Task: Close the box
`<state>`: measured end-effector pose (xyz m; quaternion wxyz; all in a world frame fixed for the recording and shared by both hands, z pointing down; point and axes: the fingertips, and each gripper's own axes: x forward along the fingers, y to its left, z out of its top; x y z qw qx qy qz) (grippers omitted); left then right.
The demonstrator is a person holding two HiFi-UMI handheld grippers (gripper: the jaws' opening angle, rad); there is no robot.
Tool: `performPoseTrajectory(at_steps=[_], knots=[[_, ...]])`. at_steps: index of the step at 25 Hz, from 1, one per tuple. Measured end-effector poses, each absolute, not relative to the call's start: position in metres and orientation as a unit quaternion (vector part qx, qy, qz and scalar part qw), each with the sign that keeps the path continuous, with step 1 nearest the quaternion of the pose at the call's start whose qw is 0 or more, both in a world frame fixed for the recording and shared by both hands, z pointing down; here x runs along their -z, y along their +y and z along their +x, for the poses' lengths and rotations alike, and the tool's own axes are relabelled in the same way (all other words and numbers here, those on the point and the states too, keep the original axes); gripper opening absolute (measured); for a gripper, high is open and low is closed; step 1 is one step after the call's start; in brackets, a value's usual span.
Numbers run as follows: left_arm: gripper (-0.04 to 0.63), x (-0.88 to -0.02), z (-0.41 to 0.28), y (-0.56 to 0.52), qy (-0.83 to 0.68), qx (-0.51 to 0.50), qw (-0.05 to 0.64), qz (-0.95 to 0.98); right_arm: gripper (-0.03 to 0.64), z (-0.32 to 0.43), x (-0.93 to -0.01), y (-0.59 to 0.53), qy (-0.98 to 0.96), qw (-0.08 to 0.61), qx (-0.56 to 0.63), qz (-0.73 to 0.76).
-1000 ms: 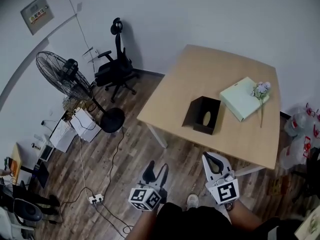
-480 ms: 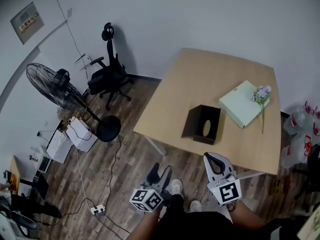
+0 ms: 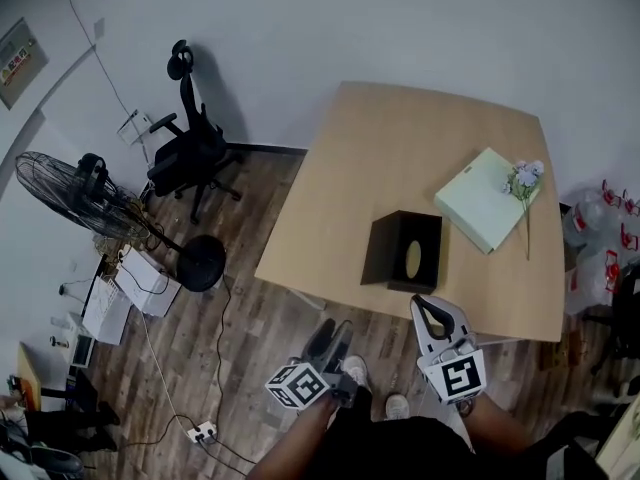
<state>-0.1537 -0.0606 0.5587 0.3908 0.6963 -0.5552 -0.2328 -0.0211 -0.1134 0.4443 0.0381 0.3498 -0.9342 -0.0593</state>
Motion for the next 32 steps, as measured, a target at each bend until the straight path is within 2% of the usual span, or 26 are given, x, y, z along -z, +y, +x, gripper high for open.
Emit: performPoseTrajectory(at_steps=[4,8,12,18,32], knots=[[0.281,-0.591,-0.158,-0.074,-0.531,0.275,0.474,0.646,0.012,-0.026,-0.451,-0.126,-0.931,0.05,0.058,0.357],[0.281,-0.61,-0.149,-0.091,-0.456,0.385,0.554,0.58,0.014,-0.027,-0.454,-0.135,-0.928,0.06,0.061,0.362],[0.281,-0.641,-0.157,-0.102,-0.418,0.45,0.61,0.501,0.012,-0.029,-0.456,-0.143,-0.925,0.074,0.069,0.365],[0.267,-0.663,-0.156,-0.126,-0.376,0.493,0.643,0.45,0.014,-0.031,-0.461,-0.151,-0.918,0.1,0.076,0.375],[0.245,-0.685,-0.133,-0.183,-0.341,0.471,0.692,0.427,0.013,-0.035,-0.474,-0.169,-0.901,0.145,0.105,0.395]])
